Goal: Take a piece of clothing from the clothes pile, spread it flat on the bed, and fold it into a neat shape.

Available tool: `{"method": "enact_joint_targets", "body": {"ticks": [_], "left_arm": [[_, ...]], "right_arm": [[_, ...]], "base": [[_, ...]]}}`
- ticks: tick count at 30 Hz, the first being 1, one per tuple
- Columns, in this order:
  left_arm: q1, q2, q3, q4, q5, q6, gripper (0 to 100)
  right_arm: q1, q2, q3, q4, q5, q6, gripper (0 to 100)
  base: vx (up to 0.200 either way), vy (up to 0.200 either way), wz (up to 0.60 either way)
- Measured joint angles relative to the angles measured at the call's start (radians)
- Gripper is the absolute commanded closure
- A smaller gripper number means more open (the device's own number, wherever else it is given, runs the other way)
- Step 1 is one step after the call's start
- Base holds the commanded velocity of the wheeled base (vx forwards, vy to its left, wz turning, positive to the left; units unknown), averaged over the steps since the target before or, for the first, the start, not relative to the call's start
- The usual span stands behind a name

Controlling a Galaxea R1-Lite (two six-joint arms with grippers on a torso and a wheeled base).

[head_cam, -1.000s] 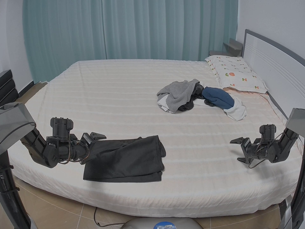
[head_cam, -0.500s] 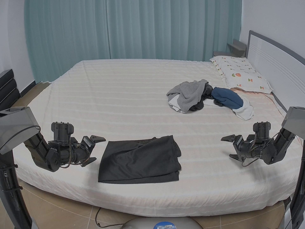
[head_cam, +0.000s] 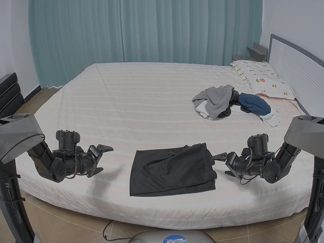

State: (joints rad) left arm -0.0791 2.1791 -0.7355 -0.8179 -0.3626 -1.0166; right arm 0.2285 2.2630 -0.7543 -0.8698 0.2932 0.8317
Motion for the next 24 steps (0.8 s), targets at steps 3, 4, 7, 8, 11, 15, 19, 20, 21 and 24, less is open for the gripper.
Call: {"method": "enact_joint_targets", "body": {"ticks": [3,4,7,8,11,15,19,20,21,24], "left_arm": [[-0.006,0.005,-0.003,0.0,0.019,0.001,0],[-0.007,0.007,-0.003,-0.001,0.023,0.001,0],[-0.009,0.011,-0.005,-0.002,0.027,0.001,0],[-0.011,0.013,-0.005,-0.002,0.027,0.001,0],[-0.012,0.015,-0.007,-0.002,0.027,0.002,0],[-0.014,0.016,-0.007,-0.001,0.028,0.002,0],[-0.014,0.017,-0.007,-0.002,0.028,0.001,0],[-0.014,0.017,-0.007,-0.002,0.028,0.002,0],[-0.014,0.017,-0.007,-0.002,0.028,0.002,0],[-0.014,0.017,-0.007,-0.002,0.028,0.001,0]], "right_arm": [[0.007,0.009,0.004,0.0,-0.031,-0.035,0],[0.008,0.012,0.006,0.0,-0.038,-0.039,0],[0.011,0.017,0.009,-0.001,-0.05,-0.045,0],[0.011,0.018,0.01,-0.001,-0.052,-0.047,0],[0.015,0.021,0.012,-0.001,-0.067,-0.059,0],[0.013,0.025,0.015,-0.013,-0.093,-0.083,0],[0.008,0.027,0.024,-0.022,-0.109,-0.109,0],[0.006,0.027,0.027,-0.023,-0.114,-0.121,0],[0.005,0.027,0.029,-0.022,-0.119,-0.13,0],[0.001,0.03,0.034,-0.024,-0.129,-0.146,0]], "base": [[0.0,0.0,0.0],[0.0,0.0,0.0],[0.0,0.0,0.0],[0.0,0.0,0.0],[0.0,0.0,0.0],[0.0,0.0,0.0],[0.0,0.0,0.0],[0.0,0.0,0.0],[0.0,0.0,0.0],[0.0,0.0,0.0]]}}
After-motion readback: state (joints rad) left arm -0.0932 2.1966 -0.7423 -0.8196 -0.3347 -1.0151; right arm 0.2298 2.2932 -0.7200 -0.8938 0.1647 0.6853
